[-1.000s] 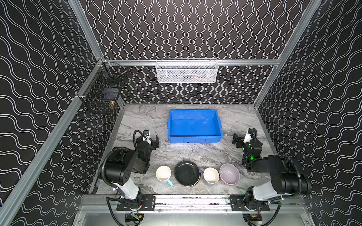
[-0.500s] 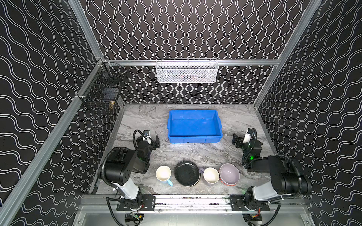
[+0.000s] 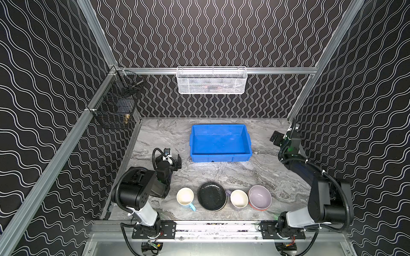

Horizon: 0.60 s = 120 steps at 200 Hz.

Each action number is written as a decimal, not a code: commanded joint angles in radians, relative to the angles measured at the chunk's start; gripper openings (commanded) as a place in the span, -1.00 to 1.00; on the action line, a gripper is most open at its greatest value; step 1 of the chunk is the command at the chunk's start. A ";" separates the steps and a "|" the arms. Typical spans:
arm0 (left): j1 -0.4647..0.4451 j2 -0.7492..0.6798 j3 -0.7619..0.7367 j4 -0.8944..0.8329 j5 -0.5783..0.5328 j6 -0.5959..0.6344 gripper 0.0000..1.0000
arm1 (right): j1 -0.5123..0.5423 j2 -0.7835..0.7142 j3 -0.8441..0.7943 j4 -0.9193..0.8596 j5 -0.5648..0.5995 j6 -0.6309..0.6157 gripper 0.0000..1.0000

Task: Place the mixed dishes into the plastic bin
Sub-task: 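Lower the left gripper to the light-blue mug while the right arm rises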

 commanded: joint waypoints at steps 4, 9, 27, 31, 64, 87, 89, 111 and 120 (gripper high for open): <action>-0.001 -0.004 -0.002 0.053 -0.016 0.008 0.98 | 0.019 -0.028 0.109 -0.349 0.039 0.127 0.99; -0.001 -0.004 -0.003 0.055 -0.016 0.008 0.98 | 0.022 -0.035 0.129 -0.382 0.014 0.135 0.98; -0.001 -0.004 0.000 0.050 -0.015 0.008 0.98 | 0.062 -0.052 0.198 -0.481 0.038 0.163 0.99; -0.001 -0.005 -0.001 0.050 -0.016 0.008 0.98 | 0.073 -0.055 0.211 -0.504 0.041 0.162 0.98; -0.018 -0.164 0.152 -0.339 -0.006 0.038 0.98 | 0.194 -0.058 0.310 -0.726 0.128 0.224 0.99; -0.041 -0.318 0.152 -0.379 0.024 0.063 0.98 | 0.265 -0.074 0.331 -0.833 0.118 0.244 0.98; -0.041 -0.334 0.156 -0.394 0.020 0.056 0.98 | 0.269 -0.077 0.331 -0.839 0.108 0.243 0.99; -0.046 -0.489 0.250 -0.661 0.032 -0.011 0.98 | 0.288 -0.134 0.297 -0.868 -0.019 0.211 0.94; -0.051 -0.537 0.295 -0.790 0.068 -0.030 0.95 | 0.292 -0.154 0.285 -0.885 -0.079 0.207 0.87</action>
